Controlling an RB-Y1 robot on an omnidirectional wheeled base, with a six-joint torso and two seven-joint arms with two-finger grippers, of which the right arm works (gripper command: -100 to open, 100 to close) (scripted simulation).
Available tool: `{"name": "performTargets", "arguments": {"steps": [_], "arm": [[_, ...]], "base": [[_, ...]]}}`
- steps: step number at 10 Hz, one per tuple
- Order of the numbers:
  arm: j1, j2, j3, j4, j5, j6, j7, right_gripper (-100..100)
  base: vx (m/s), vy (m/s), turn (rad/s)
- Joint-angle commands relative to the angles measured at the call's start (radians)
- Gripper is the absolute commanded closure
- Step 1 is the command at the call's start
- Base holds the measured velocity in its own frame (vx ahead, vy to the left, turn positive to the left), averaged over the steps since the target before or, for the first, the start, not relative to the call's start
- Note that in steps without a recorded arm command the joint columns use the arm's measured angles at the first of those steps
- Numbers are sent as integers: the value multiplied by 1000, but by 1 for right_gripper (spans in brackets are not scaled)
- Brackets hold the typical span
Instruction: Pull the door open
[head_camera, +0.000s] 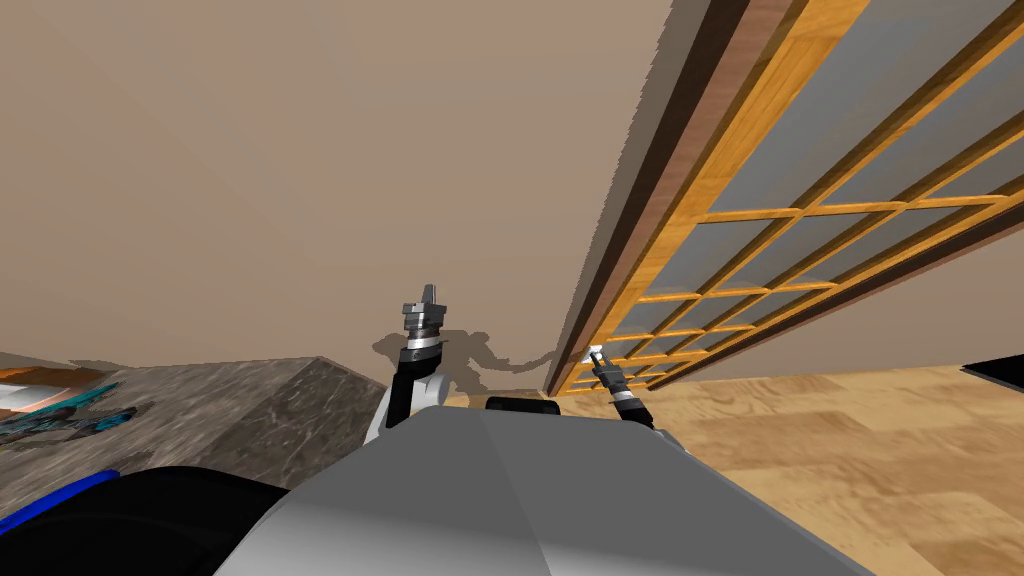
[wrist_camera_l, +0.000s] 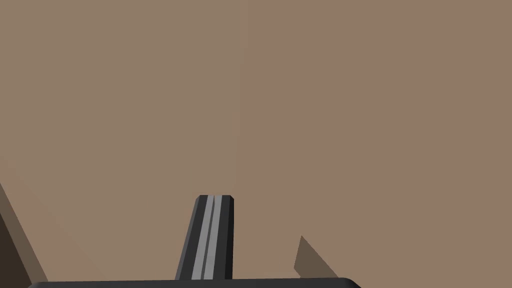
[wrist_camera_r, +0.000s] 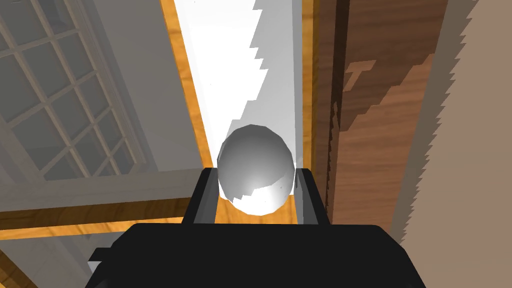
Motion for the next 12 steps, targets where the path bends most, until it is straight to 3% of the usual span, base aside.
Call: {"name": "performTargets", "arguments": {"steps": [1,12], "arm": [[4,6,9,-2,-10,5,-35,100],[-5,6,46,-12,-114,33,-307,100]], "base": [[-50,-24,70],[-53,-24,82]]}}
